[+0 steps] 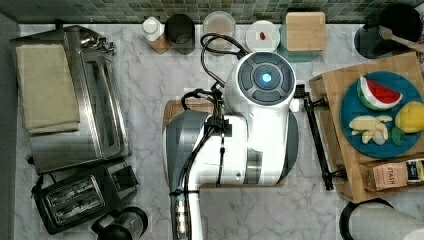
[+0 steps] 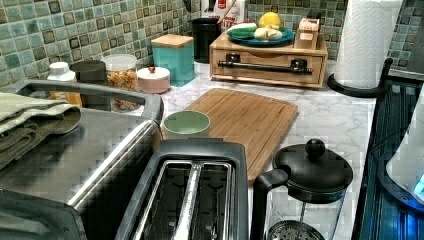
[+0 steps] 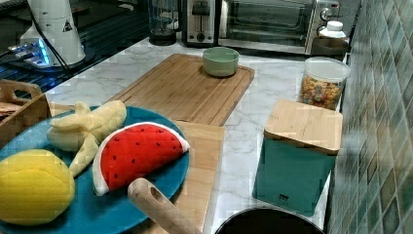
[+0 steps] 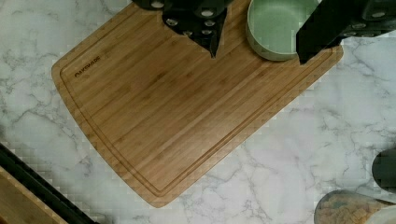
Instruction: Open the drawer.
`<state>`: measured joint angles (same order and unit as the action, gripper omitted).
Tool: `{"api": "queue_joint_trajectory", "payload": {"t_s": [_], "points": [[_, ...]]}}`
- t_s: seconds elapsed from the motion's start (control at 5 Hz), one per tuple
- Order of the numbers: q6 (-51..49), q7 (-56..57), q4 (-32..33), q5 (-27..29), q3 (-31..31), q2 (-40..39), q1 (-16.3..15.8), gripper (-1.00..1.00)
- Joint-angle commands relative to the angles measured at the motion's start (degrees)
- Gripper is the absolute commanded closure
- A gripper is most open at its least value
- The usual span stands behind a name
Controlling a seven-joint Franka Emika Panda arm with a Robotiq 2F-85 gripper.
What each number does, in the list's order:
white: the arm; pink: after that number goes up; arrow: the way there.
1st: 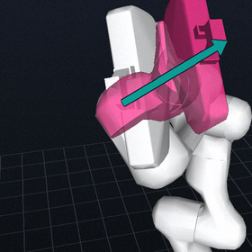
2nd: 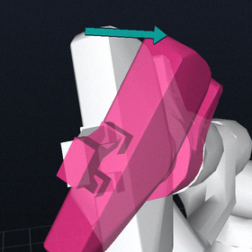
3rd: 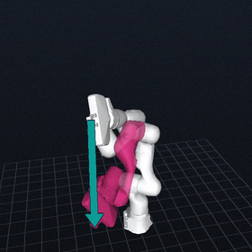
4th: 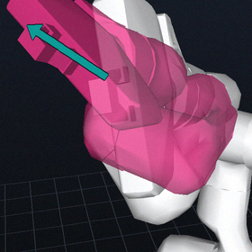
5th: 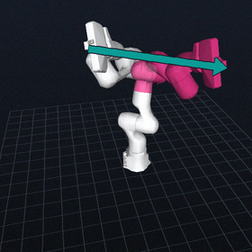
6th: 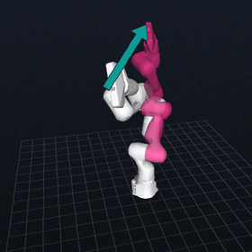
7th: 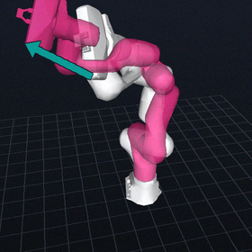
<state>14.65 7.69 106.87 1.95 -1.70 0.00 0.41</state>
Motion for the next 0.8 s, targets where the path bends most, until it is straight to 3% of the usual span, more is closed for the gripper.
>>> {"api": "queue_joint_trajectory", "payload": {"t_s": [0.2,0.6,0.8], "points": [[0.06,0.04,0.24,0.44,-0.21,0.04,0.19,-1.00],[-0.43,3.11,2.11,-2.80,-0.23,0.97,-0.26,-1.00],[-2.60,15.26,3.73,-3.80,-1.03,2.92,0.61,-1.00]]}}
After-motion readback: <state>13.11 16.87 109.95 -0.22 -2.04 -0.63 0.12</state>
